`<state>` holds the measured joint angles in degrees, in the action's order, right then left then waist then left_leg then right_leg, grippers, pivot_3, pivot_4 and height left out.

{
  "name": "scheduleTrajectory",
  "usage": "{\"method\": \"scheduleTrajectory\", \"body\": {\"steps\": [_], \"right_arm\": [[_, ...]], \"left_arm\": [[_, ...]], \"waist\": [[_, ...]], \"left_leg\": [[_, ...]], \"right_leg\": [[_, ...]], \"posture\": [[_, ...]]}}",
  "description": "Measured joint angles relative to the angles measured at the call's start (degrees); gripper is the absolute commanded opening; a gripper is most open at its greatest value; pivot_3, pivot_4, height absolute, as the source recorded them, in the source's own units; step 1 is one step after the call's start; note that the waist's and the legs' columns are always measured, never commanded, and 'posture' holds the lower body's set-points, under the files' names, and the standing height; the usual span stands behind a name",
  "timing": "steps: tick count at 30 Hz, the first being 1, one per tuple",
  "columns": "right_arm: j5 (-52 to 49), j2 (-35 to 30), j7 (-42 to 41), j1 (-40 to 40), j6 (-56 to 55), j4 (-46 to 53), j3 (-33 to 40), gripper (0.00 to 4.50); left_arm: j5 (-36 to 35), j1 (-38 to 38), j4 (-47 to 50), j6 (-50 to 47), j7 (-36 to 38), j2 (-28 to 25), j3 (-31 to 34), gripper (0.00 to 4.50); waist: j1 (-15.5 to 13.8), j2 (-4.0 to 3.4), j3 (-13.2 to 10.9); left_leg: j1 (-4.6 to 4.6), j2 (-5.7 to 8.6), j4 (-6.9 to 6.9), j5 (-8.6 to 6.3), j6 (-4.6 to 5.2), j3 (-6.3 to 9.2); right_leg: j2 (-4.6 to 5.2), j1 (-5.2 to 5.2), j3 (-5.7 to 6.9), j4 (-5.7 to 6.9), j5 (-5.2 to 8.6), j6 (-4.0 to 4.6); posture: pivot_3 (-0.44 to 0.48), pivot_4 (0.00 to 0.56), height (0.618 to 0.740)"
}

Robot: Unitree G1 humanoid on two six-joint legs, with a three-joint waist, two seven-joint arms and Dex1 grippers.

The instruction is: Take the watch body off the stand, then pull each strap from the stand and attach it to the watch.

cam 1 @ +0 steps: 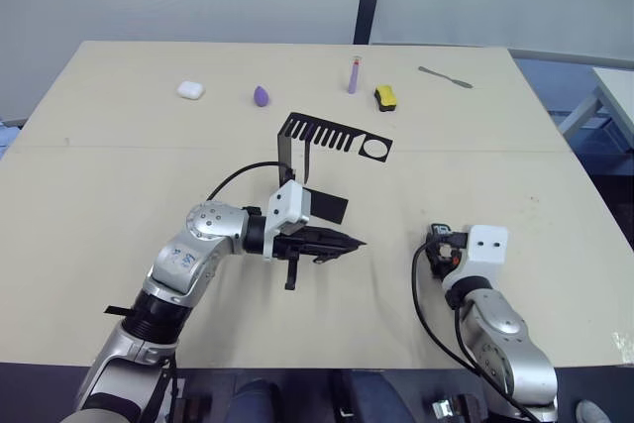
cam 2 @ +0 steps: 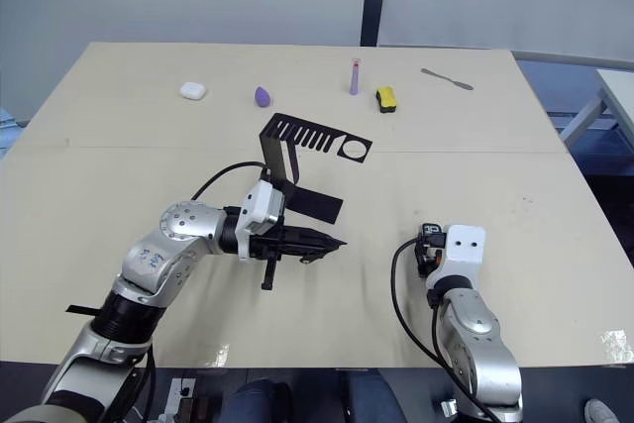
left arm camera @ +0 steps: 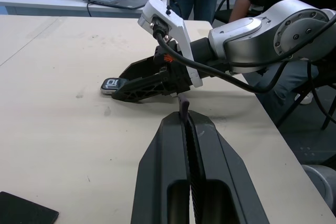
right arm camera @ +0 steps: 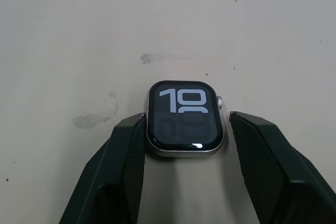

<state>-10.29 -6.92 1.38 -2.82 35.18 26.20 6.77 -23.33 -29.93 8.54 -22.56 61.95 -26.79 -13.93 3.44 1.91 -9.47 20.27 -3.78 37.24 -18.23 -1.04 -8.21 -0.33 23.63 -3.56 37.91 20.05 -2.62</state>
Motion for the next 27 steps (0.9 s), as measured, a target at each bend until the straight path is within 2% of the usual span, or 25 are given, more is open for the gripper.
{"method": "scheduleTrajectory", "body": {"steps": [2, 7, 12, 17, 20, 24, 27], "right_arm": [[0.13, -0.02, 0.0, 0.08, -0.13, 0.02, -0.15, 1.51], [-0.15, -2.75, -1.6, -0.37, 1.97, 1.91, -0.44, 1.51], [-7.25, -13.33, -11.31, -1.92, 11.14, 11.77, 1.35, 1.51], [-25.02, -27.35, -24.85, 3.12, 28.17, 16.18, 6.62, 1.51], [-35.51, -26.9, -26.59, 9.42, 38.07, 14.7, 10.12, 1.51], [-44.8, -17.97, -23.09, 18.59, 52.46, 7.93, 15.06, 1.51], [-48.2, -16.4, -20.07, 20.92, 56.59, 4.73, 14.91, 1.51]], "left_arm": [[0.09, -0.06, -0.06, 0.01, 0.0, 0.05, 0.0, 0.0], [0.61, -0.12, -0.34, 0.36, 0.0, 0.1, 0.0, 0.0], [4.58, -0.44, -1.09, 6.53, 0.96, -1.35, -0.31, 0.0], [12.09, -2.6, -5.6, 18.75, 3.02, -2.67, -2.79, 0.0], [15.05, -3.8, -7.45, 23.62, 3.16, -2.41, -3.93, 0.0], [18.15, -4.43, -9.58, 26.59, 2.45, -1.44, -4.98, 0.0], [20.79, -4.9, -11.3, 28.51, 1.36, -0.88, -5.8, 0.0]], "waist": [[0.0, 0.0, 0.0], [-0.05, -0.01, 0.0], [-0.01, -0.04, -0.02], [-0.18, -0.03, -0.03], [-0.15, -0.03, -0.03], [-0.16, -0.04, -0.03], [-0.23, -0.04, -0.03]], "left_leg": [[0.0, 0.0, 0.0, 0.0, 0.0, 0.0], [0.02, 0.0, -0.01, 0.0, 0.0, 0.0], [0.02, -0.02, -0.02, 0.0, 0.0, 0.0], [0.0, 0.0, 0.03, 0.01, 0.07, 0.01], [0.02, -0.01, -0.02, 0.0, 0.07, 0.02], [0.07, -0.02, -0.01, 0.01, 0.07, 0.01], [0.14, -0.02, 0.0, 0.0, 0.08, 0.0]], "right_leg": [[0.0, 0.0, 0.0, 0.0, 0.0, 0.0], [0.0, 0.01, 0.0, -0.01, 0.0, 0.0], [-0.03, 0.01, 0.0, -0.02, 0.0, 0.0], [-0.02, -0.06, 0.0, -0.03, -0.03, -0.03], [-0.03, -0.03, -0.01, -0.05, -0.03, -0.03], [-0.01, 0.02, -0.02, -0.07, -0.03, -0.03], [0.0, 0.07, 0.0, -0.09, -0.03, -0.03]], "posture": [[0.0, 0.15, 0.74], [0.0, 0.15, 0.74], [0.0, 0.15, 0.74], [0.0, 0.15, 0.74], [0.0, 0.15, 0.74], [0.0, 0.15, 0.74], [0.0, 0.15, 0.74]]}}
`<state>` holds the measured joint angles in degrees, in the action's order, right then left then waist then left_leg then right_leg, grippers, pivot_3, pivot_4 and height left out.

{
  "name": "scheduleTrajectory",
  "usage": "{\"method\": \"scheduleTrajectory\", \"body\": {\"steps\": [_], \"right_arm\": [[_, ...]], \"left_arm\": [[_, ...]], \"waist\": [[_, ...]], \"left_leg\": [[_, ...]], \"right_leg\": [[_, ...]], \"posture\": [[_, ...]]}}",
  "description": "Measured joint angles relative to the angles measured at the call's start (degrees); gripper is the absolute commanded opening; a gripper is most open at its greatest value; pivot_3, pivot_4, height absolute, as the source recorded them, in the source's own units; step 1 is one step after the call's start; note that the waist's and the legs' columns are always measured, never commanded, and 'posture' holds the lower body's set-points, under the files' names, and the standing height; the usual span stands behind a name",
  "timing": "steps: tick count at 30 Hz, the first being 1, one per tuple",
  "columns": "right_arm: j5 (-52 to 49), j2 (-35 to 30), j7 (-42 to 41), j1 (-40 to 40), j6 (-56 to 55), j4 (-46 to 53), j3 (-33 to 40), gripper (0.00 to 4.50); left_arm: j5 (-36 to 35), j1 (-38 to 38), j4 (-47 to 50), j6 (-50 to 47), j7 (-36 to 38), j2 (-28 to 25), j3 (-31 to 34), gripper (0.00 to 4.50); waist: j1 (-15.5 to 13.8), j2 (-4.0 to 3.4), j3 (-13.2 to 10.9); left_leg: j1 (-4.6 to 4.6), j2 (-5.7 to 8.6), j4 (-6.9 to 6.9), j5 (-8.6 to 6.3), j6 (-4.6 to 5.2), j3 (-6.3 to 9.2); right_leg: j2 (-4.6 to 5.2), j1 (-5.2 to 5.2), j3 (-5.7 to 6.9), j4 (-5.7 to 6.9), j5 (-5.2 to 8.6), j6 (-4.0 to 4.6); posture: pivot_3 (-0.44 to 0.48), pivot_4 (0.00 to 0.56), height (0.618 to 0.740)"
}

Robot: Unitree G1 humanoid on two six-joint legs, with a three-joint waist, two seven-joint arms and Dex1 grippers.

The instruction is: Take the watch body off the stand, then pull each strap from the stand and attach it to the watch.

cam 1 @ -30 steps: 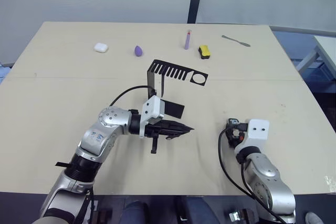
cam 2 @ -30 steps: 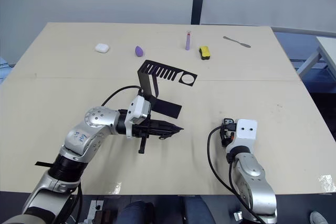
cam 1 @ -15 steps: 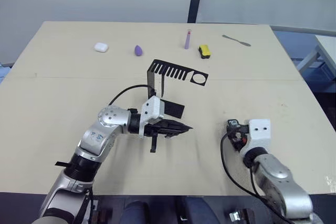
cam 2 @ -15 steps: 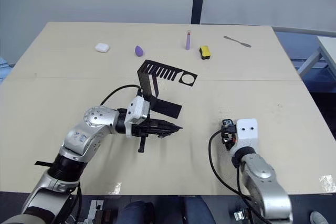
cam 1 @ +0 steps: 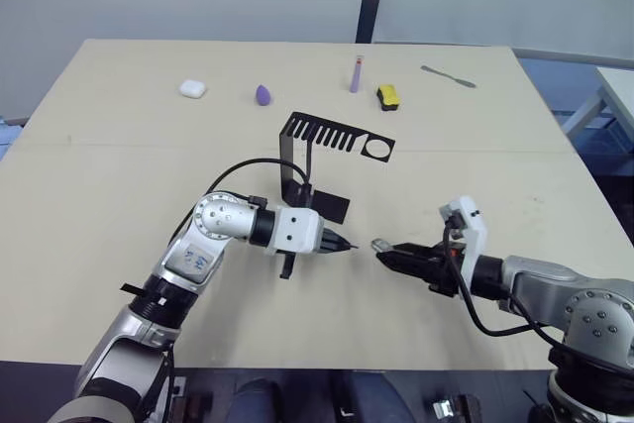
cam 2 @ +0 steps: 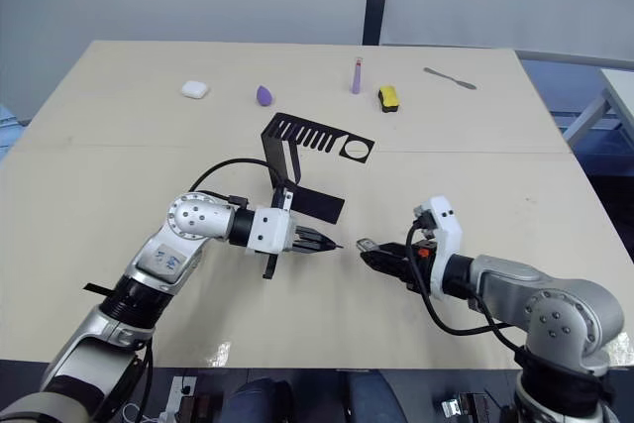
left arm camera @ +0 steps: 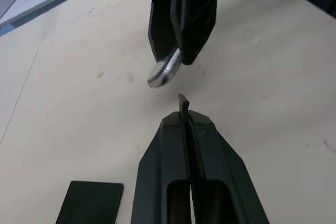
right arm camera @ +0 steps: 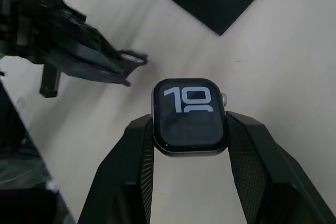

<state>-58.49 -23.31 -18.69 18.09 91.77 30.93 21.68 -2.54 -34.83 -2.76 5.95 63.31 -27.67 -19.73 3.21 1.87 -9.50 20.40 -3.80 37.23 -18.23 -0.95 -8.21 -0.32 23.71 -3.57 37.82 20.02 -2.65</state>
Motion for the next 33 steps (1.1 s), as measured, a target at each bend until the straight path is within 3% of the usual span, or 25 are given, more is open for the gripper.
{"method": "scheduleTrajectory", "body": {"steps": [19, 33], "right_arm": [[-20.56, -0.58, 18.98, 3.38, -0.35, -10.75, -0.86, 1.51], [-35.12, -10.95, 29.14, 1.81, -11.86, -13.29, -8.74, 1.51]], "left_arm": [[3.08, -0.69, -2.52, 1.79, -2.36, 1.33, -0.37, 0.0], [3.43, -0.64, -2.54, 0.84, -3.17, 1.76, -0.67, 0.0]], "waist": [[0.26, -0.01, 0.0], [0.3, 0.0, 0.0]], "left_leg": [[0.03, -0.01, 0.01, 0.0, 0.01, -0.02], [0.04, -0.02, 0.0, 0.01, 0.02, -0.02]], "right_leg": [[0.01, 0.03, 0.0, 0.02, 0.0, 0.0], [0.0, 0.03, 0.0, -0.01, 0.0, -0.02]], "posture": [[0.0, 0.15, 0.74], [0.0, 0.15, 0.74]]}}
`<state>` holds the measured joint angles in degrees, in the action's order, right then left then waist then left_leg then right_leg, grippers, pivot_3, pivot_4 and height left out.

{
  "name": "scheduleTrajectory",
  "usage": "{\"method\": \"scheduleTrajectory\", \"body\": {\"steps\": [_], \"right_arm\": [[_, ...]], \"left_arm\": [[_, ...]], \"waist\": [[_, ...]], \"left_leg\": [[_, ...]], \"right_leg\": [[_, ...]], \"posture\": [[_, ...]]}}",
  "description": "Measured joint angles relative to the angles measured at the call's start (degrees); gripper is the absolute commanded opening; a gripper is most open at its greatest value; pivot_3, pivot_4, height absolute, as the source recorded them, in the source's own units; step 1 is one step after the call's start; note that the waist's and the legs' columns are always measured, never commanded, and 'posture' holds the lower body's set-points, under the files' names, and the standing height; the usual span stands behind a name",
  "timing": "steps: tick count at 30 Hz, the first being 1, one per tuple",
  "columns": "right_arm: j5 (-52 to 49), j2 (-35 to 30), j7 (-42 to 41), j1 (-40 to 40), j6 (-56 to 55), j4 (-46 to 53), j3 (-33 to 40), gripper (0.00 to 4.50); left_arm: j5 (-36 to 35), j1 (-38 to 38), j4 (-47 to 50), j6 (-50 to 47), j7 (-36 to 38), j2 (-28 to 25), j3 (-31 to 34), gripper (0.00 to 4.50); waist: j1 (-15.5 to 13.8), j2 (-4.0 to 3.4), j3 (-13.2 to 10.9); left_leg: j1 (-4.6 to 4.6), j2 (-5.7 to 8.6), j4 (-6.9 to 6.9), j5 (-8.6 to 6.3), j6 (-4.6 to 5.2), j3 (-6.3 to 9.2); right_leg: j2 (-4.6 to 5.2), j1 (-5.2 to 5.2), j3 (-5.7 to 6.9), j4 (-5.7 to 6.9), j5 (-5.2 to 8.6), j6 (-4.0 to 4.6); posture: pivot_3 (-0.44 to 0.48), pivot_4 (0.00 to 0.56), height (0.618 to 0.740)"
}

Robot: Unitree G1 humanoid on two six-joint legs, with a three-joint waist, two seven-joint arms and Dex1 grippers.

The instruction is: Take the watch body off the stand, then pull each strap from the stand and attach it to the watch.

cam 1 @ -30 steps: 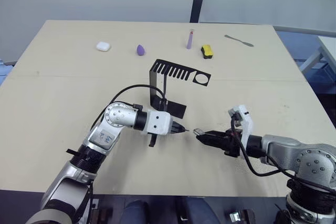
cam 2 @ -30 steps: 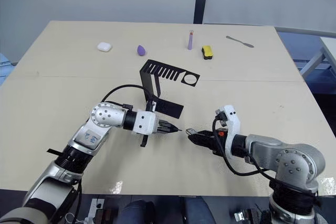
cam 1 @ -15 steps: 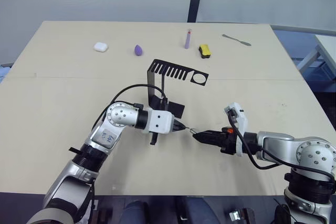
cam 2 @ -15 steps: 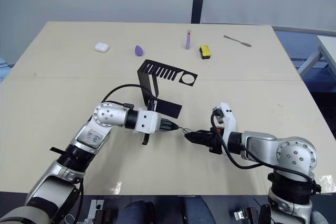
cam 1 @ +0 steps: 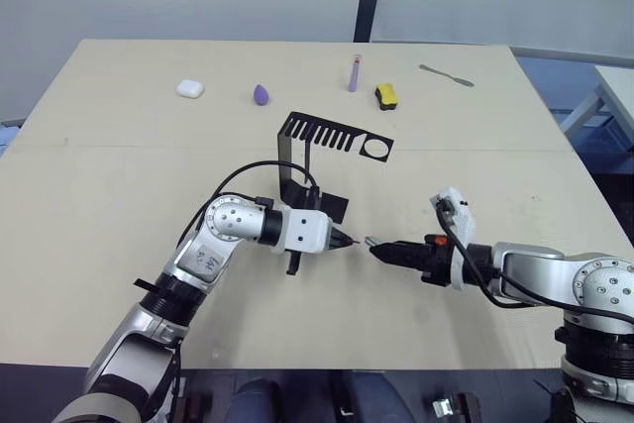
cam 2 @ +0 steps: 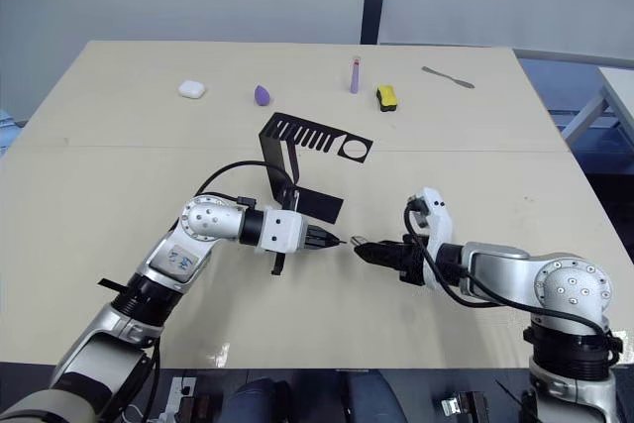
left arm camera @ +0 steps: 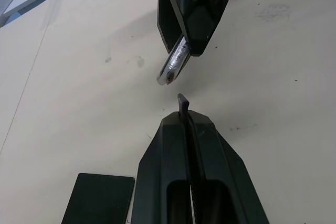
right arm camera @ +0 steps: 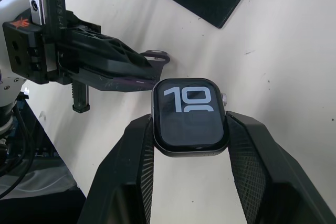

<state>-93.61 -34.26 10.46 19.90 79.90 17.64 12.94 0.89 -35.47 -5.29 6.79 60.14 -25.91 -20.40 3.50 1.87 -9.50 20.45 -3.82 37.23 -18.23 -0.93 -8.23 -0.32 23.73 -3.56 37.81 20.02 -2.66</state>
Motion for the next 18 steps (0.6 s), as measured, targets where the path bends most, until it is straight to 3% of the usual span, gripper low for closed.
{"method": "scheduleTrajectory", "body": {"steps": [18], "right_arm": [[-7.27, -8.06, 2.67, -1.68, -11.4, -0.12, -8.66, 1.51]], "left_arm": [[-0.22, 0.0, 0.14, -2.09, 0.02, 0.16, 0.09, 0.0]], "waist": [[-0.08, 0.0, 0.0]], "left_leg": [[0.02, -0.01, 0.0, 0.0, 0.0, 0.0]], "right_leg": [[0.0, 0.0, 0.0, -0.03, -0.01, -0.02]], "posture": [[0.0, 0.15, 0.74]]}}
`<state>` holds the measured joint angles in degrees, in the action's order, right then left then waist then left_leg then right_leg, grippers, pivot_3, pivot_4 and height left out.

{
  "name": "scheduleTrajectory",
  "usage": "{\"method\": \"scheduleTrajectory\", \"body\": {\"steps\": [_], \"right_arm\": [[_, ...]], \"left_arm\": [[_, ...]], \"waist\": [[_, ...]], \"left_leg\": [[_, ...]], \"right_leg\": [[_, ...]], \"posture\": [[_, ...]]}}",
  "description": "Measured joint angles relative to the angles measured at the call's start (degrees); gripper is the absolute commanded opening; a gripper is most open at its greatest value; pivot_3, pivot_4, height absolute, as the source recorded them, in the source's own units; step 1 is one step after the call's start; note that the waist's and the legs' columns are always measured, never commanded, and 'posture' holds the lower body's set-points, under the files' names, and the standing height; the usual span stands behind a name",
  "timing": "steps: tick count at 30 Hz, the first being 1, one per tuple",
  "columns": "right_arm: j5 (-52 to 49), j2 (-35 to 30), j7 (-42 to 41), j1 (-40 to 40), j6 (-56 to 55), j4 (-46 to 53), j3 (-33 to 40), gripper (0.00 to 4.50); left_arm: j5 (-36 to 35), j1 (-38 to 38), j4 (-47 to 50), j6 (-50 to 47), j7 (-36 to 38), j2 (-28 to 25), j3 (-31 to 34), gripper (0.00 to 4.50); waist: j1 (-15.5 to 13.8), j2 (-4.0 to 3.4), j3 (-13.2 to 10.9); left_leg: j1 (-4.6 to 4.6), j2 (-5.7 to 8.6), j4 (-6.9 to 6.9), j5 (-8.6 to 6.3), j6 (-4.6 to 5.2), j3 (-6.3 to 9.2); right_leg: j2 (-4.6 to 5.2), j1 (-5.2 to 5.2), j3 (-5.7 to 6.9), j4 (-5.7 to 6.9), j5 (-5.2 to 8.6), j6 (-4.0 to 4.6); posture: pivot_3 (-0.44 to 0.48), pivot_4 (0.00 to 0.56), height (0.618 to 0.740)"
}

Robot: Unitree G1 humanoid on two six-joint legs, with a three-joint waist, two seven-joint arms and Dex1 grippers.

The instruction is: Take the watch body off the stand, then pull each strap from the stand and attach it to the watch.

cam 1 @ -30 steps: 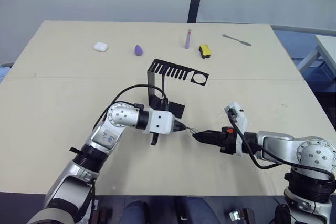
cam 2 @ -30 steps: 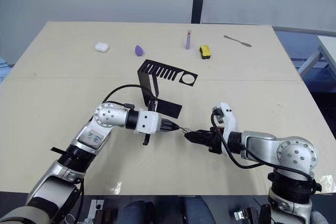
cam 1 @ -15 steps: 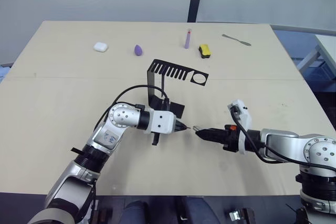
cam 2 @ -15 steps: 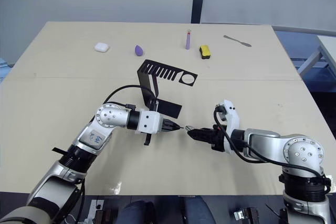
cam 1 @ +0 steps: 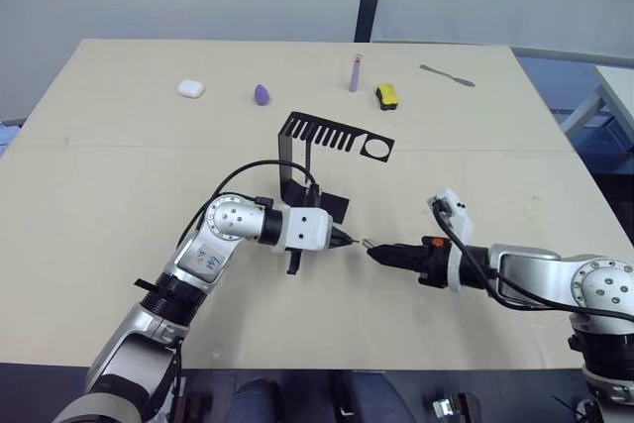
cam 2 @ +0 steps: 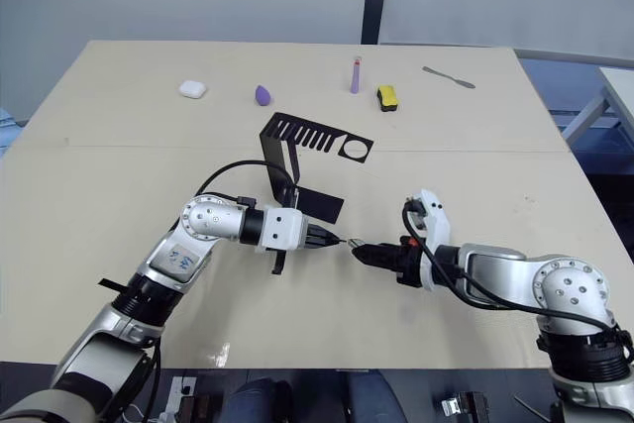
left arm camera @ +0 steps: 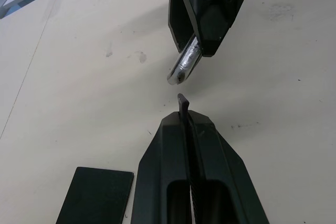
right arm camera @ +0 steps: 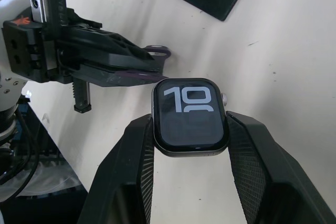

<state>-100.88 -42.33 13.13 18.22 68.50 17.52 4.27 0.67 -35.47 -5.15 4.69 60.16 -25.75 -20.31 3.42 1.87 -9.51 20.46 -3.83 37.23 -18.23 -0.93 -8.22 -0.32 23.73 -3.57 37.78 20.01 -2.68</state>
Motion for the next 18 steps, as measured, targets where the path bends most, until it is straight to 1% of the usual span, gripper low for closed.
{"method": "scheduleTrajectory", "body": {"steps": [18], "right_arm": [[-2.03, -2.22, 0.0, -0.49, -3.72, 0.03, -3.89, 1.51]], "left_arm": [[-0.33, 0.0, 2.18, -2.39, 0.03, 0.2, -0.01, 0.0]], "waist": [[-0.03, 0.0, 0.0]], "left_leg": [[0.01, -0.01, 0.01, 0.0, 0.0, 0.01]], "right_leg": [[0.0, 0.0, 0.0, 0.0, 0.0, 0.0]], "posture": [[0.0, 0.15, 0.74]]}}
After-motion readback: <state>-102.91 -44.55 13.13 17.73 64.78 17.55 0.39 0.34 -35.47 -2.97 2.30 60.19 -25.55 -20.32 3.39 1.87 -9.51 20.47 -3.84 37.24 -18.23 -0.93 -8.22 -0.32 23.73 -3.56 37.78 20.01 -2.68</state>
